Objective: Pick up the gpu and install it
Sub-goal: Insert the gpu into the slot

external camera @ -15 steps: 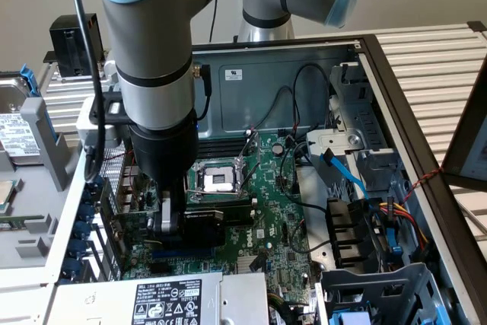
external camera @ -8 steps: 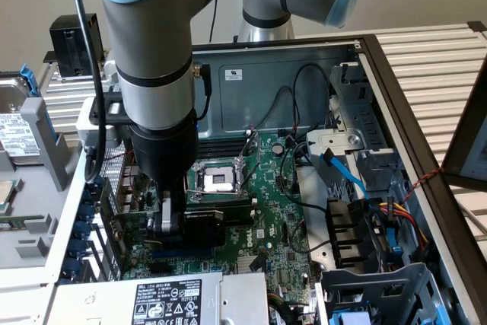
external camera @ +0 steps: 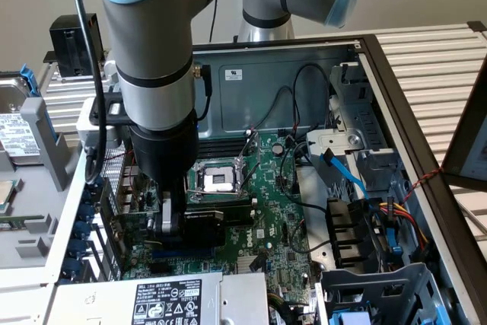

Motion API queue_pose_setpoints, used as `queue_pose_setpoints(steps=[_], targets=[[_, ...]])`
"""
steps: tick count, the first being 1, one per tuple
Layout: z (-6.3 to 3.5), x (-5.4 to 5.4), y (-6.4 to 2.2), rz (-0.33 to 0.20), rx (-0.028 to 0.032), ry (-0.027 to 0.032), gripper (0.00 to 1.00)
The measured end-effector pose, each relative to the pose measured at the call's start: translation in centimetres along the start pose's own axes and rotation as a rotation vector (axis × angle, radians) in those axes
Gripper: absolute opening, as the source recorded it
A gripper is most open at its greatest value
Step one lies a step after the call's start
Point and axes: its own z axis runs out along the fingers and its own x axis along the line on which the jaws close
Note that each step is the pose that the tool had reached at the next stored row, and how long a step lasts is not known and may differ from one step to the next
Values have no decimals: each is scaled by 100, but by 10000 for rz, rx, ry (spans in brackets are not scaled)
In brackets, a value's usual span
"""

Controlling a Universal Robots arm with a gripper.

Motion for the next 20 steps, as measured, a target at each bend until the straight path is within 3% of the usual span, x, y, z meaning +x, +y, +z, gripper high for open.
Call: queue_pose_setpoints(steps=[20], targets=[[16,0,-6,145,3,-5,28]])
